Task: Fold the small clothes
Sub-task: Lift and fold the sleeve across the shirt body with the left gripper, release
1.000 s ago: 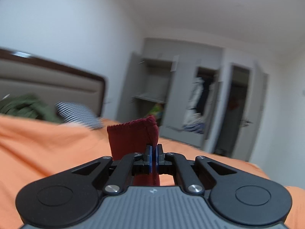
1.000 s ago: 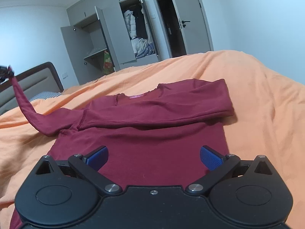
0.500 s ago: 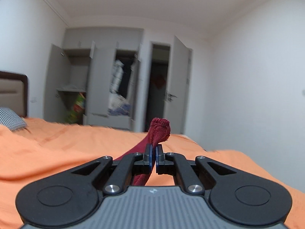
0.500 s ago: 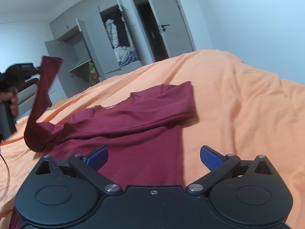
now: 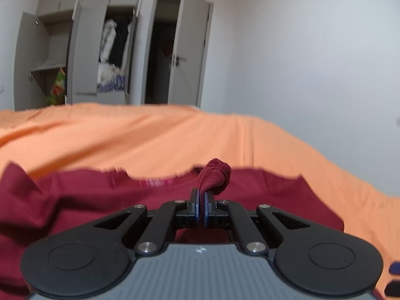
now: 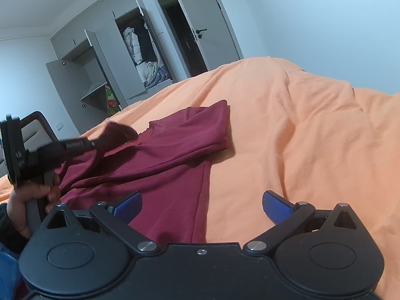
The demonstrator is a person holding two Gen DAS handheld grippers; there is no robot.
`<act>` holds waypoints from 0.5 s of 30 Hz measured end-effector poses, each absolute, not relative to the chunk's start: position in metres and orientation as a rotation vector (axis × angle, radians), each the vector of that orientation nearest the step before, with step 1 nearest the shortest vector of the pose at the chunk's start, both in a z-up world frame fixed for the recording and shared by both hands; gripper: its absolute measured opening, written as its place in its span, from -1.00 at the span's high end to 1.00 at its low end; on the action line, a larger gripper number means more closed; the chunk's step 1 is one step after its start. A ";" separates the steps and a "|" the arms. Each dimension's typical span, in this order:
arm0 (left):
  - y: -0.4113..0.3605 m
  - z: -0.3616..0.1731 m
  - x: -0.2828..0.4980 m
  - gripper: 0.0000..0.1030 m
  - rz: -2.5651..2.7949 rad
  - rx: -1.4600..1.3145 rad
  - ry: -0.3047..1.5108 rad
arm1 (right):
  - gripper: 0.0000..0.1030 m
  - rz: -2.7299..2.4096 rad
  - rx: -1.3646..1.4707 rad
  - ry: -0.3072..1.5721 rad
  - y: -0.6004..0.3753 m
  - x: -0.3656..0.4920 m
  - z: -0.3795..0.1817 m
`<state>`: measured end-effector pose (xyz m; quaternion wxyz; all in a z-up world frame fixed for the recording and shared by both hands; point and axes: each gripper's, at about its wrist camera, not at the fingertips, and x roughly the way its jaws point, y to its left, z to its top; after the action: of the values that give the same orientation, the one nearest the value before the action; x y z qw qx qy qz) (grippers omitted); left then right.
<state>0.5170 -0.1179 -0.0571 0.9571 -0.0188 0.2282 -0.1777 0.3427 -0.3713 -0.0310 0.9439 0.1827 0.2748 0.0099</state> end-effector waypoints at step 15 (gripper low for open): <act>-0.065 -0.022 0.473 -0.99 -0.168 -0.145 0.488 | -0.90 0.207 0.455 0.552 -0.342 0.412 -0.018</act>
<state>0.4726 -0.0649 -0.0220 0.9643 -0.0717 0.2413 -0.0829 0.4115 -0.3425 -0.0180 0.9315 0.2222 0.2698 0.1009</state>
